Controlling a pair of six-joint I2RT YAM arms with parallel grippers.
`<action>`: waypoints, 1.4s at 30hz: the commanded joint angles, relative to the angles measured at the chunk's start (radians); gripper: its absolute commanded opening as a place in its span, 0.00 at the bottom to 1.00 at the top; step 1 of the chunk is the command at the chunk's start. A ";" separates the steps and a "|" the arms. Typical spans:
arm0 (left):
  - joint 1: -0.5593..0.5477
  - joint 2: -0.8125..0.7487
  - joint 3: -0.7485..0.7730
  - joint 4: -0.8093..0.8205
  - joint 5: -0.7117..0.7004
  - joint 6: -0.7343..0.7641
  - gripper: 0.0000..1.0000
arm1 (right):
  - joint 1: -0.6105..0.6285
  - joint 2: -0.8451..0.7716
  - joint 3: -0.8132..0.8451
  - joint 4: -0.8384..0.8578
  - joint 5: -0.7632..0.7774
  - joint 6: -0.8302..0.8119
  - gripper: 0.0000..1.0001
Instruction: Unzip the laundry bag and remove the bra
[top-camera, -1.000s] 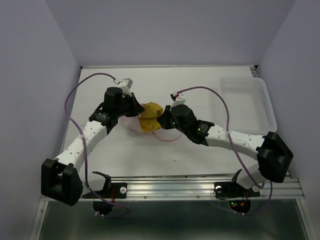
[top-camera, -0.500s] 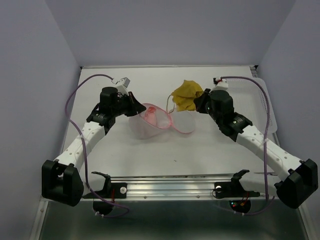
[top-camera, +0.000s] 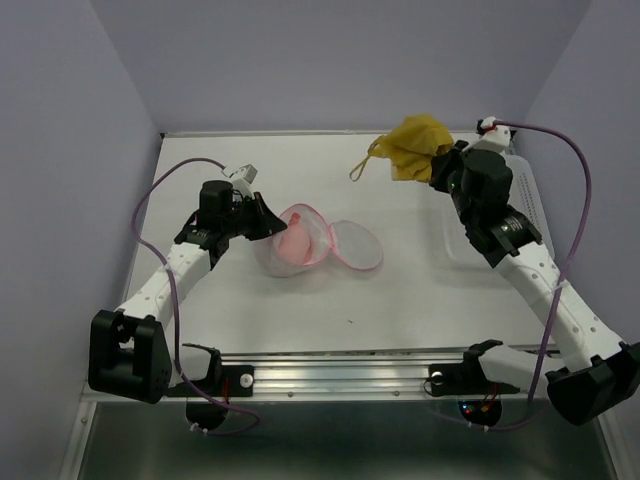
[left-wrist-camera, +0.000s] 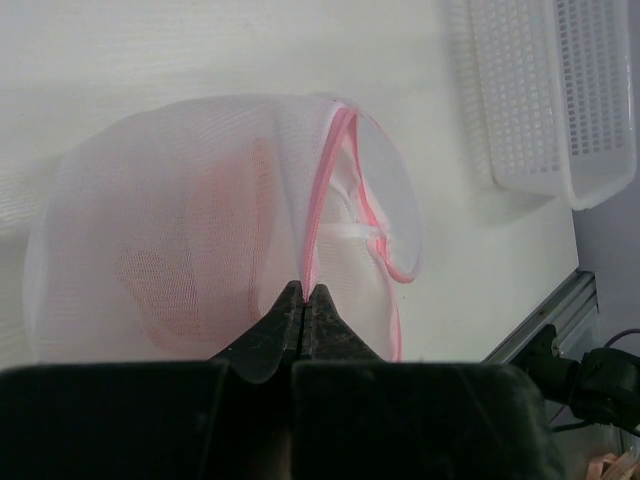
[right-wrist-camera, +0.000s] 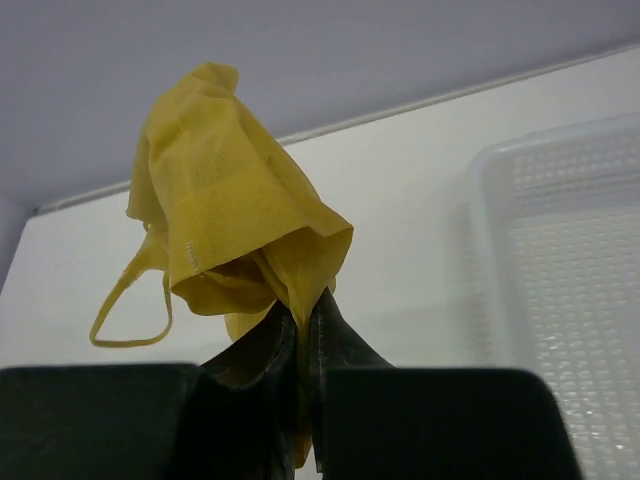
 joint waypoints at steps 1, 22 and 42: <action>0.004 -0.035 0.000 0.028 0.007 0.029 0.00 | -0.145 0.023 0.044 0.006 0.102 0.018 0.01; 0.005 -0.031 -0.002 0.002 0.021 0.031 0.00 | -0.743 0.387 -0.207 0.349 -0.380 0.356 0.01; 0.005 -0.014 -0.002 0.000 0.030 0.037 0.00 | -0.699 0.128 -0.171 0.121 -0.168 0.192 0.96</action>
